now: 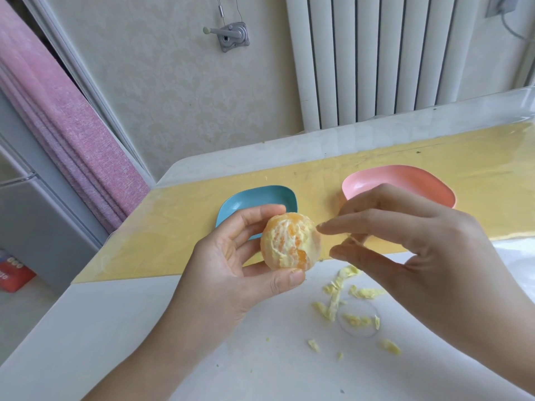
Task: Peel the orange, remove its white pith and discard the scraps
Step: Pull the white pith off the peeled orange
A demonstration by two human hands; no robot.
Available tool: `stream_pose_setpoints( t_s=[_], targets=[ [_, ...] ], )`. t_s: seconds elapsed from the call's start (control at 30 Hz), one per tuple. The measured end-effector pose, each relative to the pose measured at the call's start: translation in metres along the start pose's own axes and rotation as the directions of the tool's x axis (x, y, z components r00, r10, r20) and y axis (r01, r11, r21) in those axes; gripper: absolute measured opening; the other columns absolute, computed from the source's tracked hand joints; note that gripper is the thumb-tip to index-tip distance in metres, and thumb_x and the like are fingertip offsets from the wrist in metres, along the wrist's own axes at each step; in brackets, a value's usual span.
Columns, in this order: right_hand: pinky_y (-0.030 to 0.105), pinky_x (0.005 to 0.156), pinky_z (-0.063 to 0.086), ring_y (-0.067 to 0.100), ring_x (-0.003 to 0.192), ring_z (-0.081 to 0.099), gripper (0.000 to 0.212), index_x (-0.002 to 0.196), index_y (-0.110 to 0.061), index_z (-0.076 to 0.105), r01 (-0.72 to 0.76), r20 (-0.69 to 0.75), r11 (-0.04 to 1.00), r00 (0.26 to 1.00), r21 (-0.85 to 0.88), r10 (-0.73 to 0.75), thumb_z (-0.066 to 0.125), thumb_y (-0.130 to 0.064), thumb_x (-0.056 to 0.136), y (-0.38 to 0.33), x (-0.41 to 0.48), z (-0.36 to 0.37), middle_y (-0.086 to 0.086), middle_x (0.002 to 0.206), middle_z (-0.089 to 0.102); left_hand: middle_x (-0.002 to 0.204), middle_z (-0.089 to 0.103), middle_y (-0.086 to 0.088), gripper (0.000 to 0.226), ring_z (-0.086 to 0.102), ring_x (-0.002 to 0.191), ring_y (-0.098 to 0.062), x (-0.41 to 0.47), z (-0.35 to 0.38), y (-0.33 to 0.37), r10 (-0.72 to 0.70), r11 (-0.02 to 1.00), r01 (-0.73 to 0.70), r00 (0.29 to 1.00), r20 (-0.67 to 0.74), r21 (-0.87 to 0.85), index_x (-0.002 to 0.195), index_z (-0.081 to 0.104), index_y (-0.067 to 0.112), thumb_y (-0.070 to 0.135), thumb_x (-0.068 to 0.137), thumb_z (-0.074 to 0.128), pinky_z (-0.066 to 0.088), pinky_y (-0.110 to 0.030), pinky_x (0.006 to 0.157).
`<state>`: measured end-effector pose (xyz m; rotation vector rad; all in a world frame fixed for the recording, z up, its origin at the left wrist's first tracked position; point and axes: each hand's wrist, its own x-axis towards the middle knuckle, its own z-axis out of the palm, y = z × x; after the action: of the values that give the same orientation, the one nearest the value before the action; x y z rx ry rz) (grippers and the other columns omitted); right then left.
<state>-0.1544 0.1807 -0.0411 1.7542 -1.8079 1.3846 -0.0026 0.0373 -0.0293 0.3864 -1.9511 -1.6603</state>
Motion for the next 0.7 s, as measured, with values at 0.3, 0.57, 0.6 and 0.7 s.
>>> stream_pose_setpoints(
  t_s=[0.3,0.57,0.6,0.7],
  targets=[
    [0.005,0.068,0.039,-0.001,0.073,0.057,0.015,0.093,-0.025,0.073,0.008,0.013,0.998,1.0,0.067,-0.009,0.069,-0.033,0.081,-0.004,0.0,0.0,-0.014,0.086,0.059,0.108,0.071,0.004,0.061,0.068,0.098,-0.013,-0.005,0.004,0.001,0.046,0.993,-0.051,0.998,0.048,0.105,0.108,0.068,0.031,0.017,0.051,0.084,0.054,-0.024,0.078],
    [-0.001,0.067,0.035,-0.005,0.072,0.056,0.01,0.078,-0.022,0.074,0.014,0.004,1.0,1.0,0.002,-0.014,0.075,-0.031,0.075,-0.01,0.003,-0.004,-0.016,0.079,0.06,0.107,0.071,0.009,0.061,0.065,0.107,-0.012,-0.012,0.009,0.006,0.177,0.925,-0.173,0.984,0.018,0.339,0.111,0.066,0.039,0.015,0.058,0.084,0.052,-0.026,0.09],
    [-0.001,0.066,0.035,-0.005,0.072,0.056,0.009,0.077,-0.022,0.074,0.015,0.002,1.0,1.0,0.009,-0.015,0.074,-0.03,0.074,-0.01,0.003,-0.005,-0.016,0.078,0.06,0.107,0.071,0.01,0.061,0.065,0.107,-0.011,-0.012,0.01,0.006,0.186,0.919,-0.18,0.982,0.017,0.351,0.111,0.066,0.04,0.013,0.058,0.083,0.052,-0.026,0.09],
    [-0.002,0.064,0.035,-0.003,0.07,0.056,0.008,0.074,-0.021,0.074,0.02,0.014,1.0,1.0,0.018,-0.02,0.074,-0.028,0.073,-0.01,0.003,-0.004,-0.013,0.077,0.061,0.107,0.071,0.012,0.062,0.064,0.107,-0.01,-0.013,0.011,0.007,0.215,0.902,-0.205,0.977,0.018,0.381,0.111,0.065,0.04,0.012,0.058,0.083,0.052,-0.023,0.089]
  ],
)
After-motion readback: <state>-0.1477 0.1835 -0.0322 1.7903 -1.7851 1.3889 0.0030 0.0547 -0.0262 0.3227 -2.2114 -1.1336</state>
